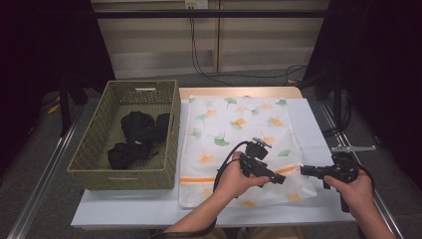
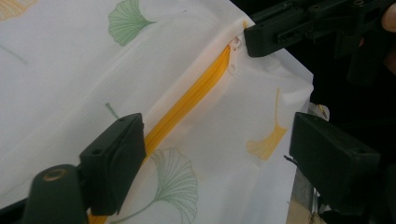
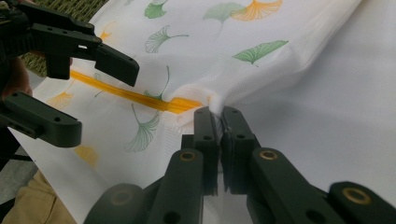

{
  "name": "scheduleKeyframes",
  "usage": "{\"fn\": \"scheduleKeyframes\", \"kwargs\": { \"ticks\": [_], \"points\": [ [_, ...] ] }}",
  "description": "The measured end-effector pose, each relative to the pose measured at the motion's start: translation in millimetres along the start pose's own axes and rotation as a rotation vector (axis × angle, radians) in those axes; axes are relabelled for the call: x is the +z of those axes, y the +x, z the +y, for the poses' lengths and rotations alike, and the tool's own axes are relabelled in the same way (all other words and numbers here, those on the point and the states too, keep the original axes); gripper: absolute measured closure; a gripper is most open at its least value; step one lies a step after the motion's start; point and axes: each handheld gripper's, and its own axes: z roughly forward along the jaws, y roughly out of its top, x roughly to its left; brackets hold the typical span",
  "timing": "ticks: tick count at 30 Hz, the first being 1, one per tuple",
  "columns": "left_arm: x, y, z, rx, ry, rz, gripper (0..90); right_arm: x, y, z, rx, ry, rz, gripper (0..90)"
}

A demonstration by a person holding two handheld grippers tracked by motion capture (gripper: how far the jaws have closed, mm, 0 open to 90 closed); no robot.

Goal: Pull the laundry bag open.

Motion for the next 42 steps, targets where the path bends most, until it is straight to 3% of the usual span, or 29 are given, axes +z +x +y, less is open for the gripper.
{"fn": "scheduleKeyframes", "kwargs": {
  "ticks": [1,3,8,14,25,26,29,31,40,42],
  "points": [
    [2.2,-1.7,0.6,-0.014,-0.015,0.003,21.6,-0.3,0.2,0.1,0.001,-0.001,0.001,86.4],
    [3.5,-1.2,2.3,0.022,-0.015,0.0,27.0,-0.2,0.0,0.3,-0.001,-0.002,0.004,86.4],
    [6.0,-3.9,4.7,0.022,-0.039,-0.007,37.0,0.1,0.3,0.7,-0.002,-0.005,0.007,86.4],
    [13.2,-5.6,9.5,0.021,-0.035,-0.024,46.2,1.1,1.0,1.2,-0.004,-0.009,0.01,86.3],
    [19.8,-10.3,15.0,0.057,-0.021,-0.023,52.4,1.5,0.2,1.5,0.0,-0.007,0.013,86.3],
    [22.1,-10.4,15.2,0.057,-0.032,-0.044,52.5,1.5,0.2,1.5,-0.001,-0.008,0.012,86.3],
    [23.3,-11.3,16.6,0.072,-0.01,-0.031,54.5,1.8,0.1,1.6,-0.001,-0.008,0.015,86.3],
    [25.3,-10.8,17.0,0.069,-0.023,-0.042,55.1,1.8,0.0,1.6,-0.001,-0.008,0.015,86.3],
    [28.8,-10.3,17.4,0.074,-0.031,-0.01,61.6,3.1,-0.1,1.4,0.003,-0.007,0.02,86.3],
    [28.8,-10.7,17.5,0.084,-0.014,-0.007,63.7,3.2,0.3,1.5,0.006,-0.006,0.023,86.3]
  ]
}}
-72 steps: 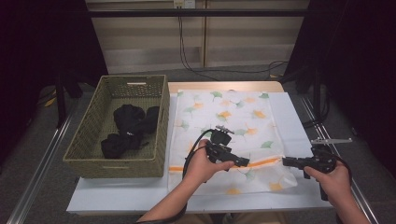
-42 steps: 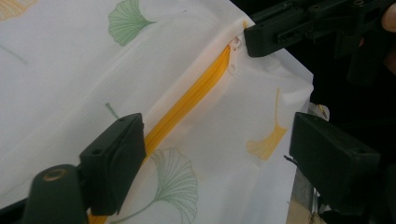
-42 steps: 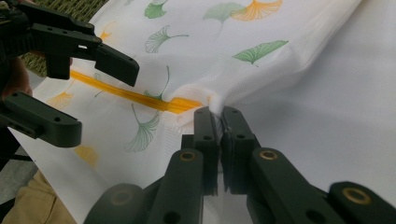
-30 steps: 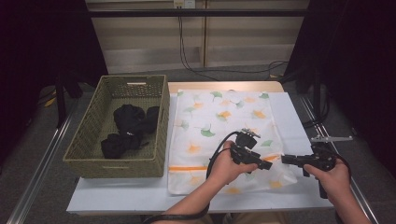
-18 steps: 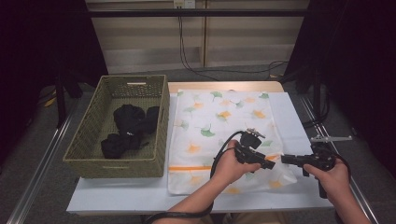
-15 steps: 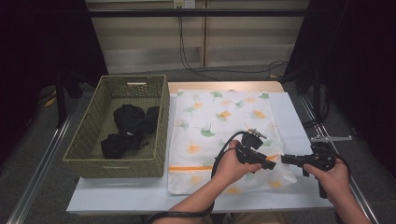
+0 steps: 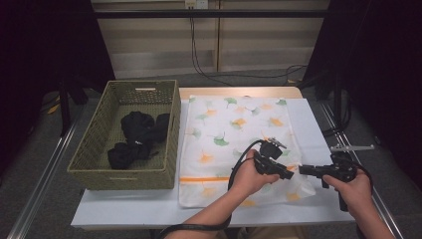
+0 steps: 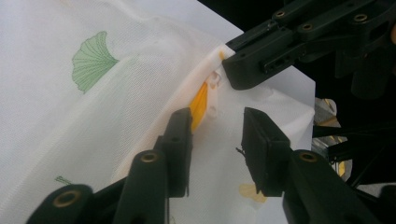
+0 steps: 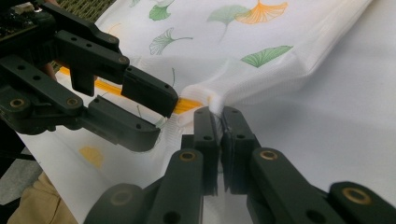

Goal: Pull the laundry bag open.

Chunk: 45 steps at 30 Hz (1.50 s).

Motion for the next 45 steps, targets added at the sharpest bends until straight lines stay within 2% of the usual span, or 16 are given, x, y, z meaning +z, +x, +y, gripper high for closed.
{"fn": "scheduleKeyframes", "kwargs": {
  "ticks": [4,5,8,11,13,19,21,23,24,28,34,36,38,39,43,45],
  "points": [
    [1.4,-1.2,1.3,-0.009,-0.014,0.006,63.7,0.2,-0.2,0.3,-0.01,0.0,0.0,86.3],
    [1.8,0.6,1.3,-0.001,-0.001,0.002,63.8,0.3,-0.1,0.4,-0.01,0.0,0.001,86.3],
    [3.5,0.3,1.2,-0.015,0.008,0.017,63.9,0.7,0.3,0.2,-0.01,0.004,0.001,86.3],
    [5.3,1.4,0.6,-0.008,-0.002,0.012,63.9,0.3,0.0,0.3,-0.008,0.0,0.002,86.4],
    [4.4,2.0,0.7,-0.007,0.009,0.035,63.9,-0.1,-0.1,0.3,-0.008,-0.002,0.001,86.3],
    [5.8,4.4,-0.2,-0.003,-0.006,0.005,64.0,0.2,-0.2,0.1,-0.004,-0.004,0.006,86.3],
    [6.6,5.0,0.1,-0.002,-0.001,0.012,64.6,0.3,-0.3,0.2,-0.007,-0.007,0.012,86.3],
    [8.2,5.5,0.1,-0.013,-0.026,0.001,66.3,0.5,0.4,0.3,-0.003,-0.004,0.016,86.3],
    [7.6,4.5,0.9,-0.008,-0.012,0.015,67.0,1.0,0.6,0.2,-0.004,-0.004,0.016,86.4],
    [7.9,4.2,2.3,-0.002,-0.015,0.019,69.4,2.5,2.3,0.2,-0.008,0.004,0.017,86.3],
    [5.2,4.3,2.2,-0.025,-0.023,-0.006,72.2,2.4,2.2,0.2,-0.012,0.001,0.005,86.3],
    [5.6,3.8,2.3,-0.019,-0.016,-0.01,72.7,2.6,2.5,0.2,-0.012,-0.003,0.002,86.3],
    [6.5,2.4,2.3,-0.025,-0.022,-0.032,73.3,2.9,2.9,0.3,-0.011,-0.005,0.002,86.3],
    [6.7,1.6,2.7,-0.016,-0.018,-0.018,73.3,2.8,3.0,0.4,-0.012,-0.004,0.002,86.3],
    [9.1,2.7,2.2,-0.014,-0.021,-0.03,76.5,3.0,3.6,0.5,-0.011,-0.007,0.007,86.3],
    [10.2,2.2,2.3,-0.017,-0.016,-0.023,77.1,3.6,4.1,0.5,-0.013,-0.007,0.006,86.3]
  ]
}}
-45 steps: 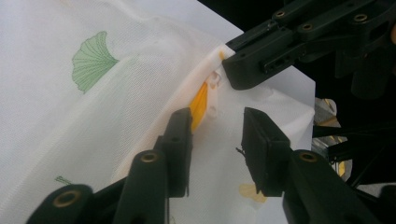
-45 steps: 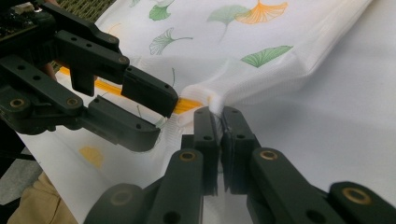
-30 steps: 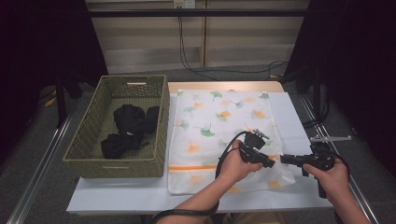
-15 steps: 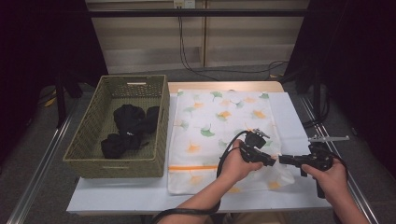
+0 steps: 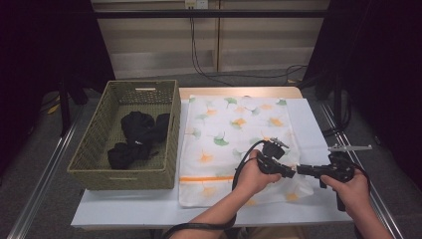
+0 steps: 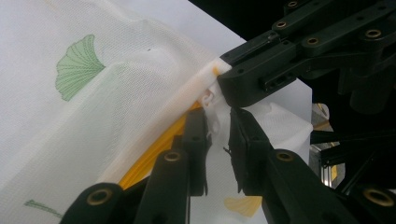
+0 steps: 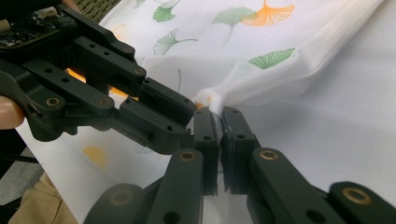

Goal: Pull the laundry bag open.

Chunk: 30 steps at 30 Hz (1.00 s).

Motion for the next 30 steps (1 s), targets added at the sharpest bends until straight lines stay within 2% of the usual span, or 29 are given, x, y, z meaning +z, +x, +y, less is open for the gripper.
{"fn": "scheduleKeyframes", "kwargs": {
  "ticks": [3,4,5,8,11,12,16,21,23,25,27,30],
  "points": [
    [1.3,1.3,0.2,-0.006,0.005,0.008,79.6,0.1,0.3,0.2,-0.001,0.002,-0.001,86.3],
    [2.3,1.4,0.0,-0.026,-0.004,0.003,81.0,0.0,0.4,0.2,-0.002,0.003,-0.001,86.3],
    [2.5,1.5,0.0,-0.028,-0.004,0.001,81.2,-0.1,0.6,0.1,-0.002,0.001,-0.002,86.3],
    [1.4,1.4,0.2,-0.012,0.003,0.003,81.2,-1.0,-0.2,-0.1,0.001,0.0,0.004,86.3],
    [3.8,2.3,-0.3,-0.028,-0.02,-0.012,81.1,-1.1,-0.3,0.0,0.001,-0.002,0.004,86.3],
    [3.7,2.1,-0.3,-0.021,-0.006,0.0,80.9,-0.9,0.2,0.1,-0.007,-0.001,0.002,86.3],
    [5.9,2.1,-1.3,-0.012,-0.005,-0.001,81.0,-0.4,-0.3,-0.2,0.0,-0.004,0.006,86.3],
    [6.6,2.1,-2.1,-0.012,-0.011,-0.003,80.9,-0.8,-0.8,-0.5,0.007,-0.005,0.009,86.3],
    [6.9,2.1,-2.3,-0.025,-0.017,-0.005,81.1,-0.7,-0.9,-0.7,0.01,-0.006,0.01,86.4],
    [6.8,2.3,-2.1,-0.021,-0.017,-0.001,82.0,-0.6,-0.8,-0.6,0.01,-0.006,0.008,86.4],
    [5.5,4.0,-2.2,-0.022,-0.011,-0.006,88.4,-0.9,-0.8,-0.5,0.013,-0.008,0.012,86.3],
    [5.0,5.4,-3.0,-0.045,-0.024,-0.032,89.4,-1.2,-0.5,-0.8,0.012,-0.013,0.015,86.3]
  ]
}}
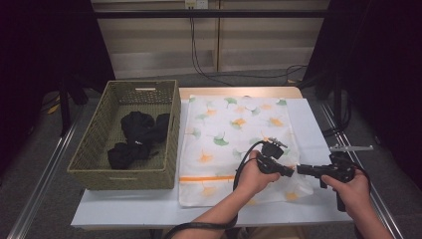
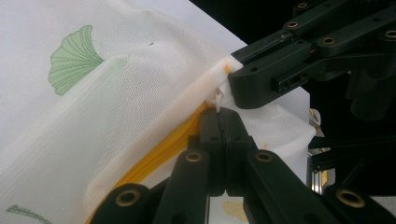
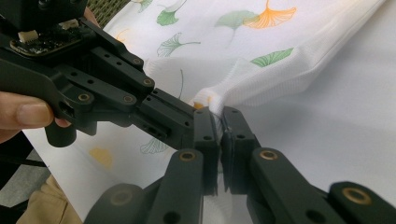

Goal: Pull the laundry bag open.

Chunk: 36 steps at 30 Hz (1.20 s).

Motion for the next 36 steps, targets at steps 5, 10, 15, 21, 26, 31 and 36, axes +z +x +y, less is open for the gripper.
{"fn": "scheduleKeyframes", "kwargs": {
  "ticks": [5,10,15,21,26,31,36],
  "points": [
    [-4.6,0.8,1.2,0.014,0.021,0.005,89.6,-0.2,-0.6,0.1,-0.005,-0.002,-0.003,86.3],
    [-8.1,1.2,1.7,0.012,0.023,0.018,89.4,-0.3,-0.5,0.2,-0.002,-0.003,0.005,86.3],
    [-6.3,0.1,1.5,0.009,0.021,0.018,89.2,0.2,-0.2,0.4,0.004,-0.003,0.015,86.3],
    [-2.3,-1.7,2.5,0.029,0.024,0.019,87.7,0.2,-0.9,-0.1,0.012,-0.006,0.026,86.4],
    [-1.0,-2.4,3.4,0.034,0.027,0.035,87.3,-0.3,-1.8,-0.4,0.016,-0.01,0.024,86.4],
    [0.4,-2.3,3.8,0.024,0.023,0.038,89.1,0.2,-1.5,-0.4,0.022,-0.011,0.036,86.5],
    [-2.0,-3.9,5.3,0.013,0.038,0.04,89.9,-0.1,-1.8,-0.9,0.03,-0.015,0.048,86.5]
  ]
}}
